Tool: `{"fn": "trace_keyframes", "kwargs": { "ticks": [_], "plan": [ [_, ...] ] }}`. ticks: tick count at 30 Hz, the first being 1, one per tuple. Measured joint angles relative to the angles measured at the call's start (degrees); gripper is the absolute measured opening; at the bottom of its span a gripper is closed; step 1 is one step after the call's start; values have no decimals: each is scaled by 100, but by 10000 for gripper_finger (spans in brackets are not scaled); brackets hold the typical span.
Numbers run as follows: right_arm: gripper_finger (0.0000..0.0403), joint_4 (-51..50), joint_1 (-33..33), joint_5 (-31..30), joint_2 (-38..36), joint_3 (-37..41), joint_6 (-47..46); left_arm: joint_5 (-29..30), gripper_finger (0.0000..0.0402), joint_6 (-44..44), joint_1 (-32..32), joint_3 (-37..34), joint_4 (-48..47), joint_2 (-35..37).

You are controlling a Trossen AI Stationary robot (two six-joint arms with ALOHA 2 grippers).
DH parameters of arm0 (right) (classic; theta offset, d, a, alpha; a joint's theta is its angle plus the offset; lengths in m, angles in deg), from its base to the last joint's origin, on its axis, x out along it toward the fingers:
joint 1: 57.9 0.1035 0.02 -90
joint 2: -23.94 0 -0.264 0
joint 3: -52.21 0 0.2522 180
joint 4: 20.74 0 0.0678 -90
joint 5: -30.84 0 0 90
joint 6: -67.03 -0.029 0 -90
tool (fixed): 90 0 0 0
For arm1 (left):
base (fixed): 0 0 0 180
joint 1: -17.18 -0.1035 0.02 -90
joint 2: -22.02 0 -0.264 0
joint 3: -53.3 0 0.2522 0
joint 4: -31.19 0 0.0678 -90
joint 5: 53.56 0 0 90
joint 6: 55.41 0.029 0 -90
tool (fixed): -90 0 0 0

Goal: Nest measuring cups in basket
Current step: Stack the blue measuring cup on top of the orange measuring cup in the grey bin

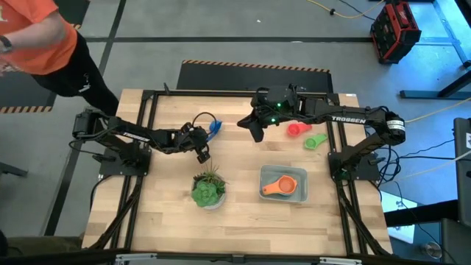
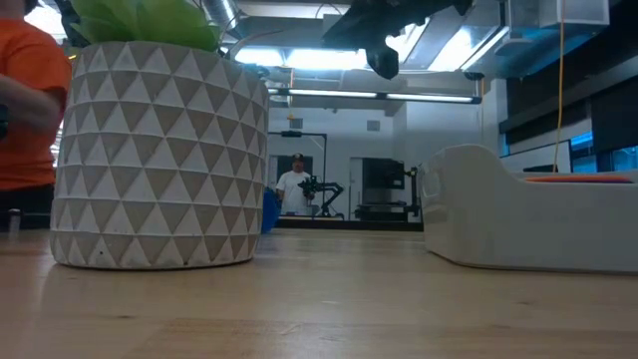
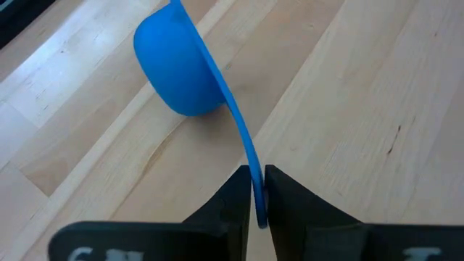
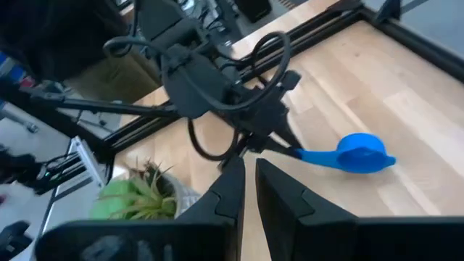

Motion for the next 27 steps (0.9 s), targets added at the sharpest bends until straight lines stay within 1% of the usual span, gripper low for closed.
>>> {"fn": "trace_keyframes", "kwargs": {
  "ticks": [4,7,9,11,13,16,17,20,22,24,26,27],
  "plan": [
    [40,11,-50,207,0,0,-18,1,39,0,0,0,1,0],
    [40,64,-173,571,0,0,-30,1,36,0,0,0,1,0],
    [40,94,-252,772,0,0,-209,1,34,0,0,0,0,0],
    [40,44,-269,717,0,0,-478,1,31,0,2,0,1,0],
    [40,82,-267,538,2,0,-448,1,28,0,0,0,1,0],
    [40,85,-263,53,0,0,-310,1,24,0,0,0,1,0],
    [40,61,-263,31,2,0,-271,1,23,0,2,0,1,0],
    [40,77,-259,306,10,0,113,0,19,0,1,0,1,0],
    [43,100,-244,344,68,0,111,1,17,0,0,0,1,0],
    [61,83,-240,536,144,0,61,-2,14,0,0,0,1,0],
    [98,89,-248,583,218,0,99,-2,12,0,2,0,2,0],
    [123,86,-270,583,254,0,119,-2,12,0,0,0,3,0]
  ]
}}
